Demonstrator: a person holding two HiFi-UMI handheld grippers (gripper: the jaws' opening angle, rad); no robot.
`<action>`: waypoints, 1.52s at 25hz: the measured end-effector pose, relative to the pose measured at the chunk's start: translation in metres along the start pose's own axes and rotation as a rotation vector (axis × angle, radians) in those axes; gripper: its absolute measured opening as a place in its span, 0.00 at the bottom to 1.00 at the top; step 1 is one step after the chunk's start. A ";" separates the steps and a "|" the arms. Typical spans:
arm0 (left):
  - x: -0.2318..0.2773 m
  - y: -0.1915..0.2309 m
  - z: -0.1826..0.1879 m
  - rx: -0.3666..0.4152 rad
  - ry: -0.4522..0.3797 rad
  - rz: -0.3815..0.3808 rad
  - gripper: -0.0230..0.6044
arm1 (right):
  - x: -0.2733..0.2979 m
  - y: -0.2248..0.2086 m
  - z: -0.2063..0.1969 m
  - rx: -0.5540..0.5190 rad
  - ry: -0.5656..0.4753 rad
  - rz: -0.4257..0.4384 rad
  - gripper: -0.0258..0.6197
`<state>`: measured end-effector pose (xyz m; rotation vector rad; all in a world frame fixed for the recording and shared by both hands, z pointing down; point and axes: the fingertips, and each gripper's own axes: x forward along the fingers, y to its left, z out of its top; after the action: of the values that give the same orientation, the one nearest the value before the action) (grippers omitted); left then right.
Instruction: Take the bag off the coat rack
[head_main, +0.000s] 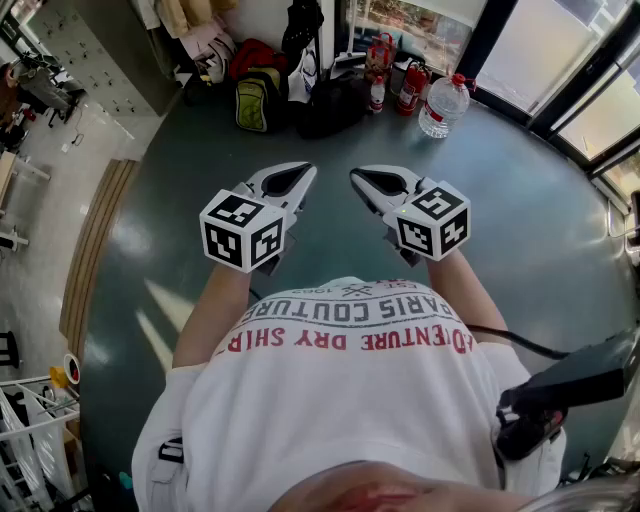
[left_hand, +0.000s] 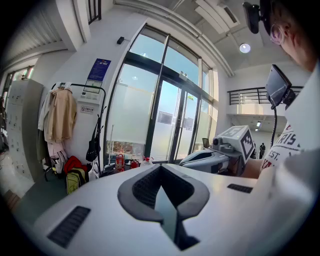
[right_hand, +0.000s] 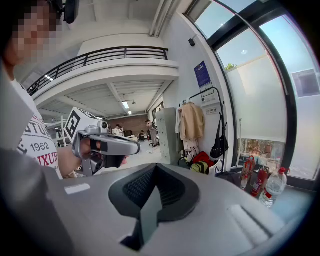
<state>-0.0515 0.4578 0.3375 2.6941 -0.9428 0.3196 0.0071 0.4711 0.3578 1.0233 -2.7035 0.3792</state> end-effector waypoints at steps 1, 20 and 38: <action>-0.001 0.001 -0.002 0.001 0.000 -0.003 0.04 | 0.001 0.002 0.000 -0.003 -0.002 -0.002 0.04; -0.053 0.038 -0.014 -0.009 -0.004 -0.016 0.04 | 0.051 0.057 0.014 -0.016 -0.008 0.014 0.04; -0.071 0.106 -0.069 -0.059 0.055 -0.073 0.04 | 0.119 0.062 -0.029 0.078 0.055 -0.045 0.04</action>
<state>-0.1811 0.4411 0.4002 2.6448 -0.8231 0.3434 -0.1186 0.4522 0.4103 1.0764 -2.6309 0.5009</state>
